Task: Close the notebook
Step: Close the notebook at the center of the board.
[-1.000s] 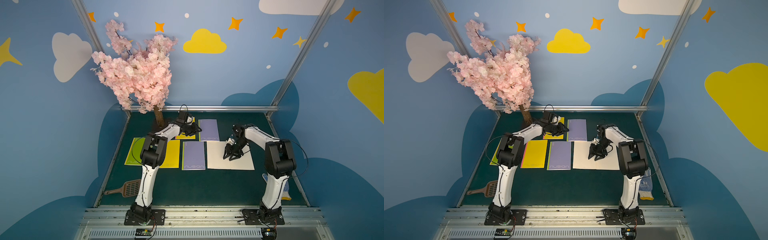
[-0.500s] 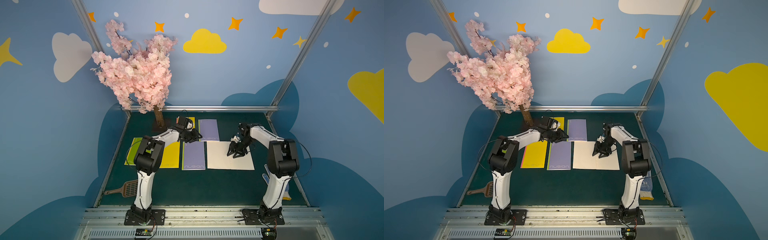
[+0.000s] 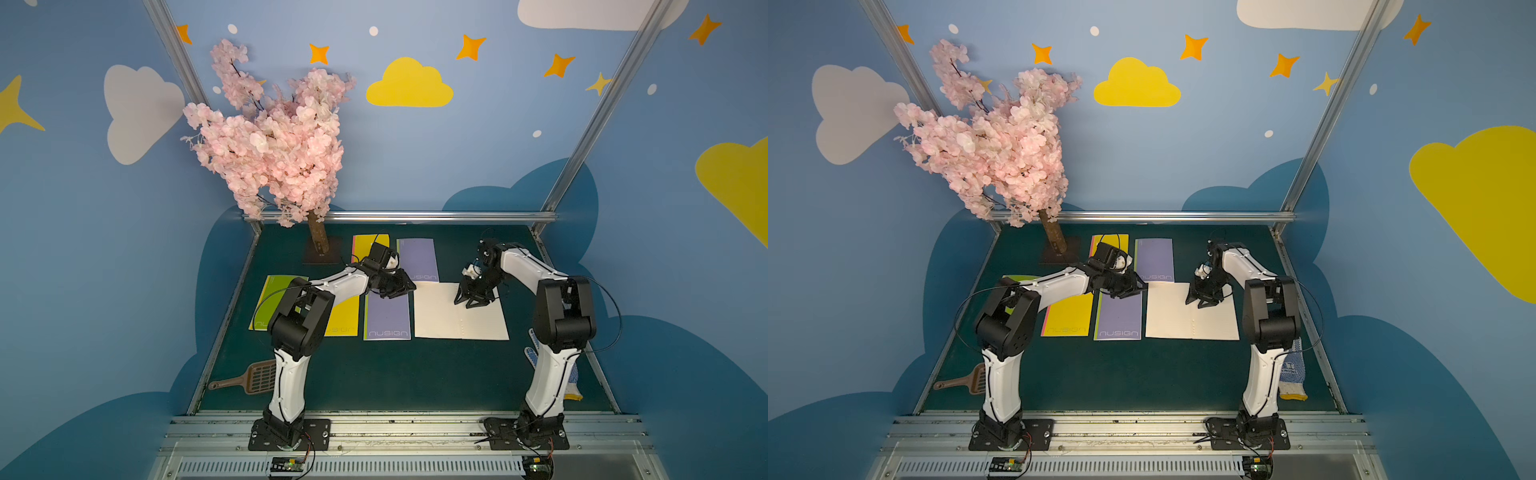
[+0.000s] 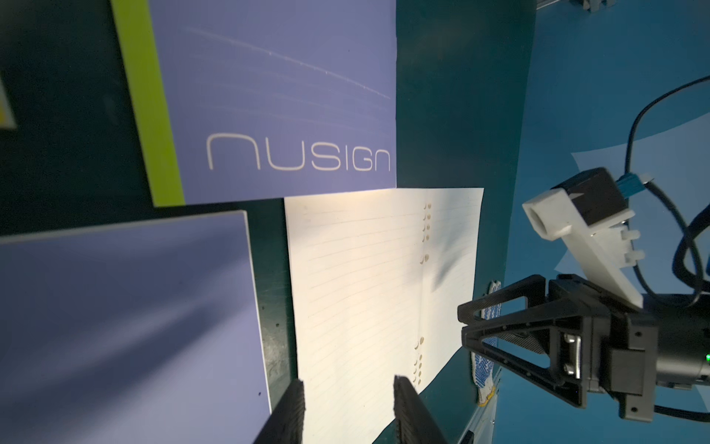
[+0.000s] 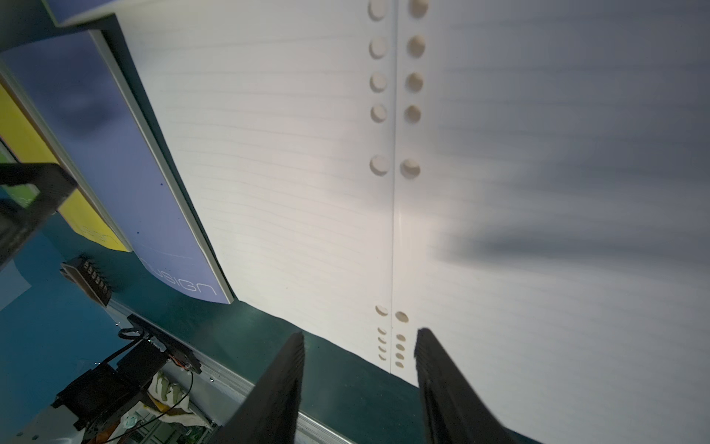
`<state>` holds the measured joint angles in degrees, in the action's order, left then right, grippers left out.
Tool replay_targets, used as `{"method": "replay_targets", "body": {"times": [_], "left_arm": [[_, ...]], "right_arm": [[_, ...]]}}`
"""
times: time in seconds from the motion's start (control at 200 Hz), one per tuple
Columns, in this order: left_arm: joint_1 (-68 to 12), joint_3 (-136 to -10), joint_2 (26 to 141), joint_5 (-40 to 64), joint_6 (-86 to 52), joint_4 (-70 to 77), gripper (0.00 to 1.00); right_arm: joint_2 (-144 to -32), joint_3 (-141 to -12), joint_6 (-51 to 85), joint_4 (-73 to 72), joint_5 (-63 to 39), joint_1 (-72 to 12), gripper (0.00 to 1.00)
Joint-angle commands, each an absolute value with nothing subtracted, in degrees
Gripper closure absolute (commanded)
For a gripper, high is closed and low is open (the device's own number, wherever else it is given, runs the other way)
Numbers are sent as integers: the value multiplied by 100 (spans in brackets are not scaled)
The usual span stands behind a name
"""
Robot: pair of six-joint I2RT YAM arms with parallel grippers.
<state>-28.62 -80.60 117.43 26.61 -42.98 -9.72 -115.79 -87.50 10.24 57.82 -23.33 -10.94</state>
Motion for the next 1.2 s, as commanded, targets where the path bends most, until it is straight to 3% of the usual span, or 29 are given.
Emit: {"method": "replay_targets", "body": {"times": [0.0, 1.196], "left_arm": [[-2951, -7994, 11636, 2533, -4354, -1077, 60], [-3450, -9301, 12673, 1654, -3785, -2716, 59]], "right_arm": [[-11754, -8927, 1028, 5784, -2252, -1040, 51], [-12155, -8970, 800, 6069, -2284, -765, 51]]}}
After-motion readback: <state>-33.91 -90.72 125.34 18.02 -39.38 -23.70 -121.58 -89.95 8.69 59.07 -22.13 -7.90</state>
